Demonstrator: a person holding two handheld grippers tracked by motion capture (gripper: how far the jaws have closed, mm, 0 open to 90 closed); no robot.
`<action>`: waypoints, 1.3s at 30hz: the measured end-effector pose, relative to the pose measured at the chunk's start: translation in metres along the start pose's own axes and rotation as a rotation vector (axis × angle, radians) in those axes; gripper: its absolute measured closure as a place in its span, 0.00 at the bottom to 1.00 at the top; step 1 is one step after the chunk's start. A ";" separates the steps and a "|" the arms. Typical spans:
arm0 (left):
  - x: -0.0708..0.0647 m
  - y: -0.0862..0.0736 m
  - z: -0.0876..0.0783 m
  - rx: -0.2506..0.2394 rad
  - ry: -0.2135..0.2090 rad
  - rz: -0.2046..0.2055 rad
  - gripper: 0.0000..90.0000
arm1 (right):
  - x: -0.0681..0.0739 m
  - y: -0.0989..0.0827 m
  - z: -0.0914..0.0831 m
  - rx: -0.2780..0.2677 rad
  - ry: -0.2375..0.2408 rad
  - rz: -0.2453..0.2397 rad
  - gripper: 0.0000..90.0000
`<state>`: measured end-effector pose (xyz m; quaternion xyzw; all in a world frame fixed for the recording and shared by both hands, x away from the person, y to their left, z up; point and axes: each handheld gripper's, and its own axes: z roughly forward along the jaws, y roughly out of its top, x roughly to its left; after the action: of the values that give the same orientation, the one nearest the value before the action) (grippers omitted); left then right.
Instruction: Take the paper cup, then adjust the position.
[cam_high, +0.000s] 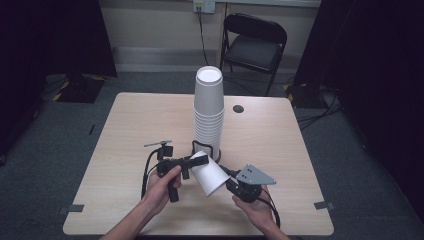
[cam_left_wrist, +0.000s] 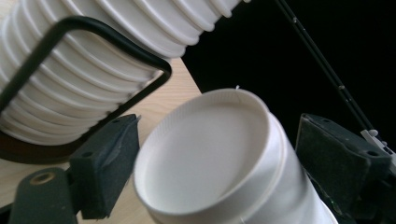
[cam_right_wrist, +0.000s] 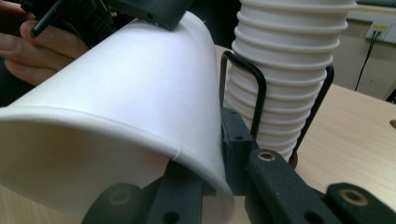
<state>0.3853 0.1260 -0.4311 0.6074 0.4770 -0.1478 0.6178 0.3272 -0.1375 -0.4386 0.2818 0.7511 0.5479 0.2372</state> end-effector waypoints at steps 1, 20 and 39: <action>0.000 0.000 -0.001 -0.008 0.006 0.001 0.17 | -0.001 -0.001 -0.001 0.005 0.000 0.005 0.96; -0.019 0.006 -0.014 -0.059 0.116 0.414 0.19 | -0.018 0.000 -0.005 0.182 -0.015 0.104 0.96; -0.020 0.000 -0.009 0.039 0.188 0.675 0.18 | -0.027 0.002 0.001 0.293 0.033 0.160 0.96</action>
<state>0.3716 0.1262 -0.4142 0.7536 0.3015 0.1123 0.5733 0.3484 -0.1549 -0.4361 0.3632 0.8019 0.4542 0.1369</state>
